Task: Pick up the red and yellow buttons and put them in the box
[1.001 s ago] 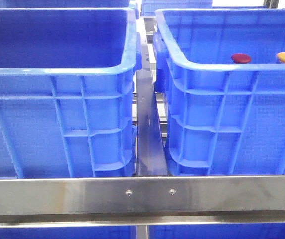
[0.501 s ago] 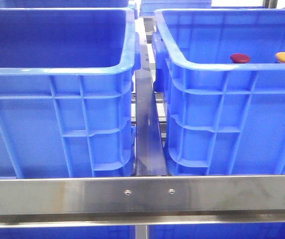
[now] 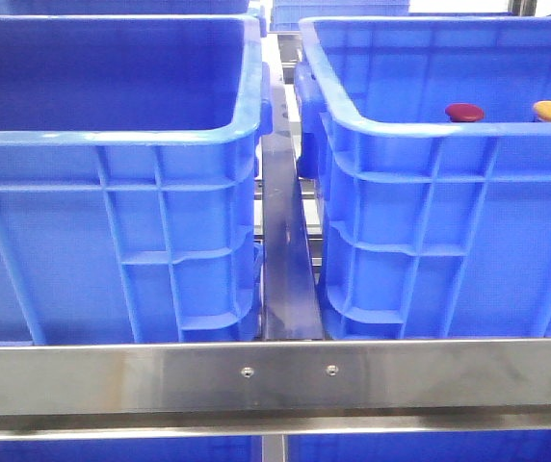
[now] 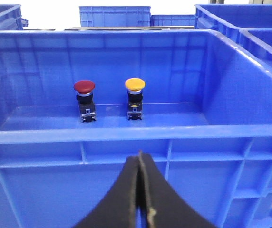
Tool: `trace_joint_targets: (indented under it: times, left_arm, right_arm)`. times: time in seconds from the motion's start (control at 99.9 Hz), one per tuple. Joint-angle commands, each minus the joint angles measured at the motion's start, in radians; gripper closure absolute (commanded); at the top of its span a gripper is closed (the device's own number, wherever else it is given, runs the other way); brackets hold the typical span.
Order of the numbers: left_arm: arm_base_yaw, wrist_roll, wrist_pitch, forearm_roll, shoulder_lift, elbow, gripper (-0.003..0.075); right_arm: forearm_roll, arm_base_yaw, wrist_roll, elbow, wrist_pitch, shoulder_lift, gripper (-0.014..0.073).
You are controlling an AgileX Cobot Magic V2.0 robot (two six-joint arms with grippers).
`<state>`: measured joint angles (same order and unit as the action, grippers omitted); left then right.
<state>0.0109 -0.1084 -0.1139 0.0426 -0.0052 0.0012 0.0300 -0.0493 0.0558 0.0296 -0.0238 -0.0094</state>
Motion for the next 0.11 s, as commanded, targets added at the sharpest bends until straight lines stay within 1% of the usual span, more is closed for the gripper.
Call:
trace_joint_targets:
  times: [0.0, 0.1]
  left_arm:
    - [-0.001, -0.002, 0.079, -0.008, -0.03, 0.052, 0.074]
    - [-0.001, -0.002, 0.079, -0.008, -0.03, 0.052, 0.074]
  right_arm:
    - [-0.004, 0.002, -0.007, -0.016, 0.075, -0.025, 0.0662]
    - [-0.004, 0.002, -0.007, -0.017, 0.075, -0.025, 0.0662]
